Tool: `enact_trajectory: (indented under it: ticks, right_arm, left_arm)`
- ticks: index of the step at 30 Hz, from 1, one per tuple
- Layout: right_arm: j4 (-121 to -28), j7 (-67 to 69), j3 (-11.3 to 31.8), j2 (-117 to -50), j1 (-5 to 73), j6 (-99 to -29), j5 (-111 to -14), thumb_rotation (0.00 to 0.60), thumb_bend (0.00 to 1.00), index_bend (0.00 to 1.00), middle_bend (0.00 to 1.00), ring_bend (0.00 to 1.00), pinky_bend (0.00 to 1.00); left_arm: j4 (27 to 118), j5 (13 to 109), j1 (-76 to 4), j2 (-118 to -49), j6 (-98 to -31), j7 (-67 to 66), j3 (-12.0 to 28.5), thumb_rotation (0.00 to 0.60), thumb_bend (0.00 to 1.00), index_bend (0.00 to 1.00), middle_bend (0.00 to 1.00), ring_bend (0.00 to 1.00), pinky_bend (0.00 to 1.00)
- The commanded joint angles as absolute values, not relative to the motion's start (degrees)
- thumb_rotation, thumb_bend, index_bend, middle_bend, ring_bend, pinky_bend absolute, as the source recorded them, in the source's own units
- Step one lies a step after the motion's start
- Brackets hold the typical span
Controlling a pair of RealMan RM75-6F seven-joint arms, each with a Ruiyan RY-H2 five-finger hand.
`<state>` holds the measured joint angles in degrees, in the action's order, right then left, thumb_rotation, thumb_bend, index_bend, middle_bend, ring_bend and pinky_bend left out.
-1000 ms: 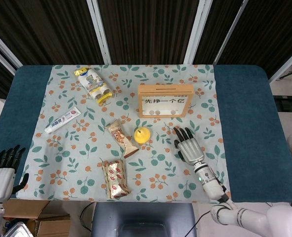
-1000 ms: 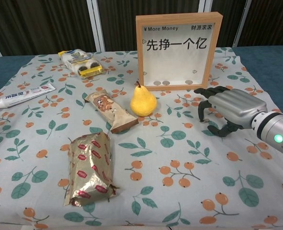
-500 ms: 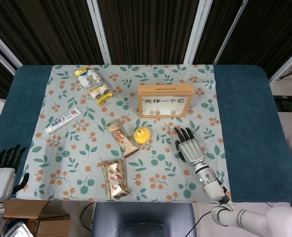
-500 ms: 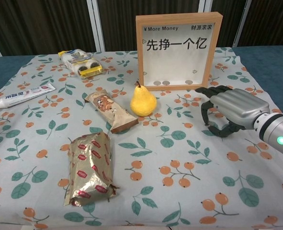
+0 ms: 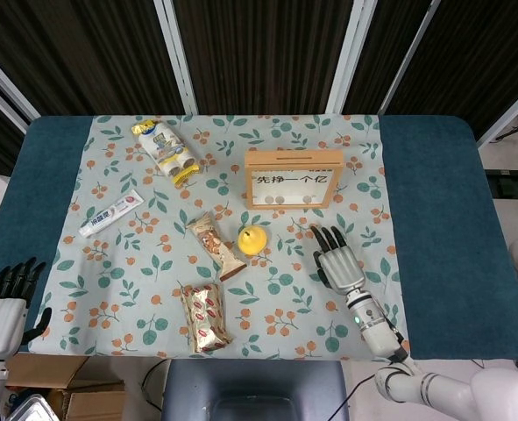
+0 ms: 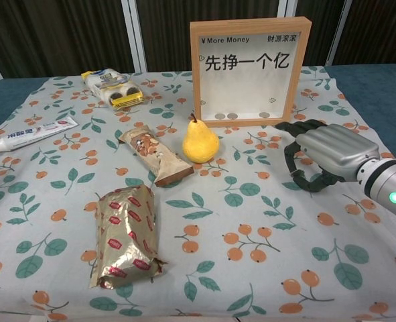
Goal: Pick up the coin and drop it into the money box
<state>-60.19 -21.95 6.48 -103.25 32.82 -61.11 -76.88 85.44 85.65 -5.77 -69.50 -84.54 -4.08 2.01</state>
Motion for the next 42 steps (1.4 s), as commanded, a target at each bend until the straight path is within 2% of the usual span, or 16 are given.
enact_trajectory:
  ticks: [1,5,10,23,42]
  right_arm:
    - [-60.2,-21.8,6.4,-103.2,32.8,-61.2,-77.1,0.6,0.46,0.6,0.03,0.0,0.0]
    - [-60.1,-21.4,6.4,-103.1,32.8,-61.4,-77.5,0.6,0.46,0.55,0.03,0.0,0.0]
    - [-60.2,-20.4,6.3,-103.1,32.8,-61.9,-78.2,0.6,0.46,0.55,0.04,0.0,0.0]
    - [-59.4,-20.0,6.4,-103.4,32.8,-62.5,-78.9,0.6,0.52,0.63,0.05,0.0,0.0]
    - [-59.4,-20.9,6.9,-103.4,32.8,-62.5,-78.3,0.6,0.57,0.69,0.07,0.0,0.0]
  left_arm:
    - [85.4,85.7,-5.8,-69.5,-84.5,-4.1,2.0,0.6,0.4,0.0,0.0,0.0,0.0]
    - [85.3,85.8,-5.8,-69.6,-84.5,-4.1,1.9,0.6,0.4,0.0,0.0,0.0,0.0]
    - [85.3,85.9,-5.8,-69.7,-84.5,-4.1,1.9,0.6,0.4,0.0,0.0,0.0,0.0]
    - [85.0,86.0,-5.7,-69.8,-84.6,-3.7,1.7,0.6,0.4,0.0,0.0,0.0,0.0]
    - [84.9,85.9,-5.9,-69.8,-84.1,-3.8,1.7,0.6,0.4,0.0,0.0,0.0,0.0]
